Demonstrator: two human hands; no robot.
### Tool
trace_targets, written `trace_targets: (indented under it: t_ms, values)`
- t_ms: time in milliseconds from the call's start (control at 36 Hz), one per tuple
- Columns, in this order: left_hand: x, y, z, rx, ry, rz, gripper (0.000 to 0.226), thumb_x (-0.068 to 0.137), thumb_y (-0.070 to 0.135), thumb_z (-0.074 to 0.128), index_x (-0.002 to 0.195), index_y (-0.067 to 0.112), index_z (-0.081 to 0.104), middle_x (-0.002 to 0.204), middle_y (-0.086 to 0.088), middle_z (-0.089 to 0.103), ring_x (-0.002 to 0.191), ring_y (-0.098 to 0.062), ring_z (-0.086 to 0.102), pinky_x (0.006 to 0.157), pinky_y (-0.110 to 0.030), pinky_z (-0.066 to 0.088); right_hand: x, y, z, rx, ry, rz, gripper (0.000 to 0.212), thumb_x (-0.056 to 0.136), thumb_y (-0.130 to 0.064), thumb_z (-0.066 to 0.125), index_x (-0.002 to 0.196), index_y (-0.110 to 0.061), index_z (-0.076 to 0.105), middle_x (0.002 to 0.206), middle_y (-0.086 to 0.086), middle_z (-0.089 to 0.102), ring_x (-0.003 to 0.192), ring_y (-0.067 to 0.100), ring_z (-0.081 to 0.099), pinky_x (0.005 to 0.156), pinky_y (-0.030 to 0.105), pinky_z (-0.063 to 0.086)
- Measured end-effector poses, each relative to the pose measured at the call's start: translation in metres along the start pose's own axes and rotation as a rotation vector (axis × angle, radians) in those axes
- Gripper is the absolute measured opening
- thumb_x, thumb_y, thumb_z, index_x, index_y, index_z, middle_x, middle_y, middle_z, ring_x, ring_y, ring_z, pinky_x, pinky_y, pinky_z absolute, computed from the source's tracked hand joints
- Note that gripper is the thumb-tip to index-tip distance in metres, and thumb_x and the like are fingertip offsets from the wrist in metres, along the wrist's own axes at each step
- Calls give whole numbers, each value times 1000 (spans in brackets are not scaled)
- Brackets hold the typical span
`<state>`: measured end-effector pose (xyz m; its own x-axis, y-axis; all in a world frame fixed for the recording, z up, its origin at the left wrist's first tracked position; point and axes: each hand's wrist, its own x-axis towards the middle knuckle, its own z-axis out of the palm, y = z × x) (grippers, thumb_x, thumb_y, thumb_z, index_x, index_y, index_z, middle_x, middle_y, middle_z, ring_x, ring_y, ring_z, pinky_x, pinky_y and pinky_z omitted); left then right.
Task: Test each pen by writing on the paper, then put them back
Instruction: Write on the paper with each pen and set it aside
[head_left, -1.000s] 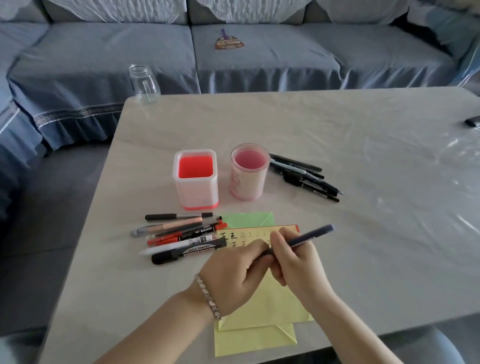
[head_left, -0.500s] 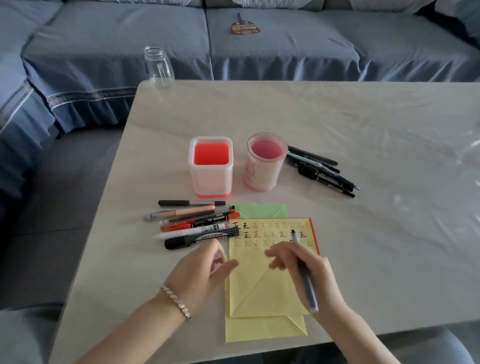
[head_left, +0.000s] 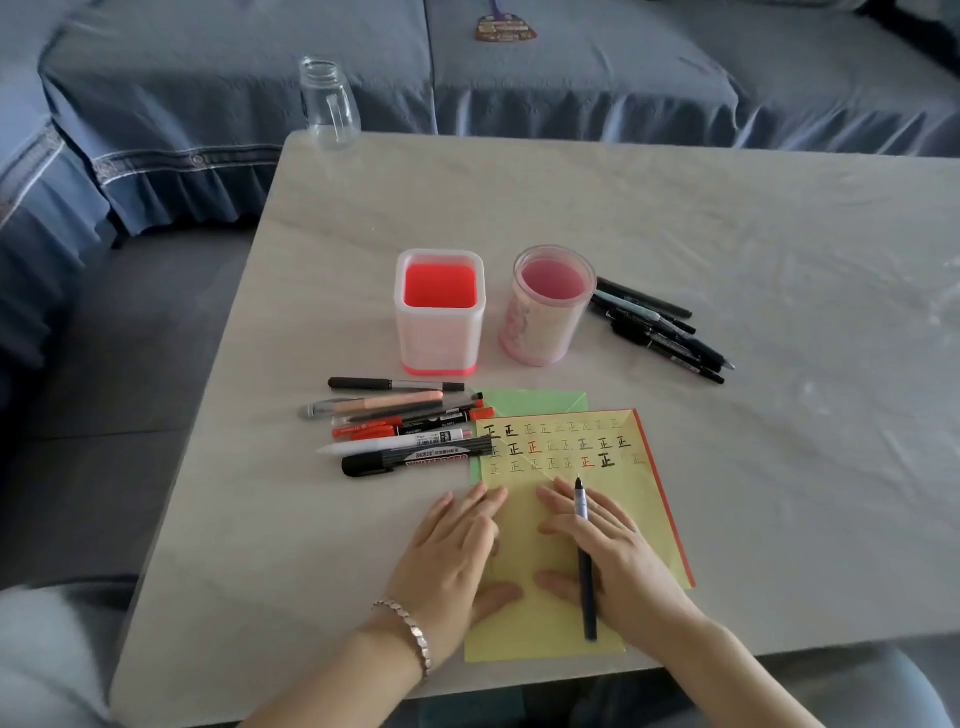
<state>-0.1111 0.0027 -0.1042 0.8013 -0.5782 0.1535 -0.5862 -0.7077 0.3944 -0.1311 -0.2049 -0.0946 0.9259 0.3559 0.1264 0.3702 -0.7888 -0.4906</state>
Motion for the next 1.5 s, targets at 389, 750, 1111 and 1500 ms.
trace_targets:
  t_ms: [389,750,1111,1500]
  values:
    - [1,-9,-10,40,37,17,43,78,46,41,108,16,49,107,6,66,113,-13,57,102,-27,28,55,-47,-19,842,485,519,27,97,-21,40,85,-14,62,73,3,64,66,12,61,63,22,52]
    - [2,-10,-8,-64,84,-8,45,79,44,45,99,10,67,108,2,68,111,-10,57,103,-22,25,83,-52,25,614,703,725,43,80,-16,69,48,-15,39,43,2,50,43,10,47,44,17,36]
    - [3,-10,-8,-77,101,-16,44,76,43,46,94,9,68,107,1,69,109,-12,59,99,-25,31,83,-49,30,498,690,687,44,78,-1,61,49,-17,33,46,4,40,58,39,54,50,22,34]
    - [1,-13,-3,-99,125,1,43,77,43,48,98,10,65,108,0,68,112,-12,57,100,-25,30,83,-49,31,442,652,655,45,76,-2,62,48,-20,31,45,-2,38,56,34,51,54,28,37]
